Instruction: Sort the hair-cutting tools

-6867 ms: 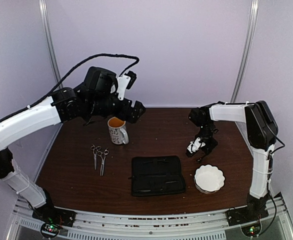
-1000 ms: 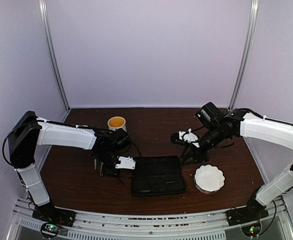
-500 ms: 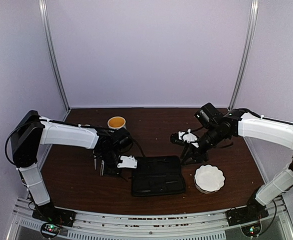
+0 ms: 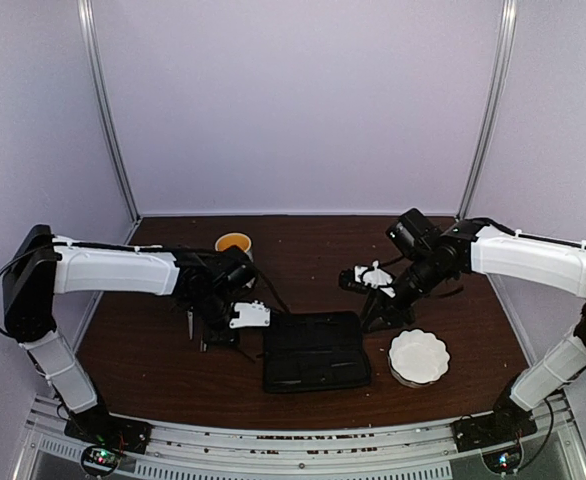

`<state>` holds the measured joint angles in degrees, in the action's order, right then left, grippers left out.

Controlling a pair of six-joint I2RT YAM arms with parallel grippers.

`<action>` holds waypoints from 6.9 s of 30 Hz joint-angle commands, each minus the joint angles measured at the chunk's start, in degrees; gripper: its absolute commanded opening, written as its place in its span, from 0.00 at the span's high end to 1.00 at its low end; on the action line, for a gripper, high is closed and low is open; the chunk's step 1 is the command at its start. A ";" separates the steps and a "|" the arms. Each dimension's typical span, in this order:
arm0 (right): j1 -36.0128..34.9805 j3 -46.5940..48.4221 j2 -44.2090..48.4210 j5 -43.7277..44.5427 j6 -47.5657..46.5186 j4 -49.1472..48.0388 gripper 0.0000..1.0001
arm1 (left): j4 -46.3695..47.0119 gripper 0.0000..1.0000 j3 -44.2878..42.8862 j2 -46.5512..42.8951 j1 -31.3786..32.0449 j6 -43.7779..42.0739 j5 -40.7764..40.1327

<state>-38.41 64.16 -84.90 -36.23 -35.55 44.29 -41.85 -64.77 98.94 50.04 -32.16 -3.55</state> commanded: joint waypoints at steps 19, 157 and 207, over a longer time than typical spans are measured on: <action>0.36 1.21 -1.51 -0.69 0.39 0.59 0.68 | 2.25 0.62 -1.10 5.14 -0.70 -0.21 -3.63; 0.88 19.07 -23.04 12.85 17.27 1.38 1.00 | -28.28 1.00 -40.56 30.00 7.61 15.31 -4.57; 0.90 19.25 -25.11 10.20 16.43 2.21 1.00 | -12.32 0.71 -32.77 16.90 10.34 17.44 -3.04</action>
<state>-37.01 83.24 -109.34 -24.38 -18.26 46.57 -56.75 -102.06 122.63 60.45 -17.26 -3.90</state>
